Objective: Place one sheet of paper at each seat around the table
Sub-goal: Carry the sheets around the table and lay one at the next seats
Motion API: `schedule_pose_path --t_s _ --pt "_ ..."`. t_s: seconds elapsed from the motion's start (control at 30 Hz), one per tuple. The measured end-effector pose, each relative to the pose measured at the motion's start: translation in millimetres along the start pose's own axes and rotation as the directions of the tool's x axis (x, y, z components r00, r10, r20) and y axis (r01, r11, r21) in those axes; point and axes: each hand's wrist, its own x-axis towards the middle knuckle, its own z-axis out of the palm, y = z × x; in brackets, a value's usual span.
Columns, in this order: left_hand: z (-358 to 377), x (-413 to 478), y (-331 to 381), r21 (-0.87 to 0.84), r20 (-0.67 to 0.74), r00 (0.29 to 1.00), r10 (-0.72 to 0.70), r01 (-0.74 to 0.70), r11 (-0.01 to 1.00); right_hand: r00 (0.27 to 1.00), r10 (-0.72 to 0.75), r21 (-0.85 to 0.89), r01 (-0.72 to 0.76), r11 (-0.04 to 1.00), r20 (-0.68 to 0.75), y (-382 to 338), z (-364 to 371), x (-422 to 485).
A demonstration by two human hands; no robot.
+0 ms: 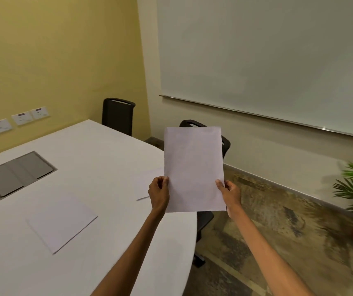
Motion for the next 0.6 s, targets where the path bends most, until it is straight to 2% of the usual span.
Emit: schedule_pose_path --t_s 0.33,0.6 --pt "186.8 -24.2 39.5 -0.027 0.054 0.997 0.049 -0.047 0.999 0.999 -0.012 -0.009 0.012 1.000 -0.039 -20.5 -156.5 105.6" --pt "307.8 -10.1 57.9 0.006 0.131 0.989 0.073 -0.075 0.997 0.994 -0.006 0.033 0.010 0.999 -0.107 -11.3 -237.4 190.1"
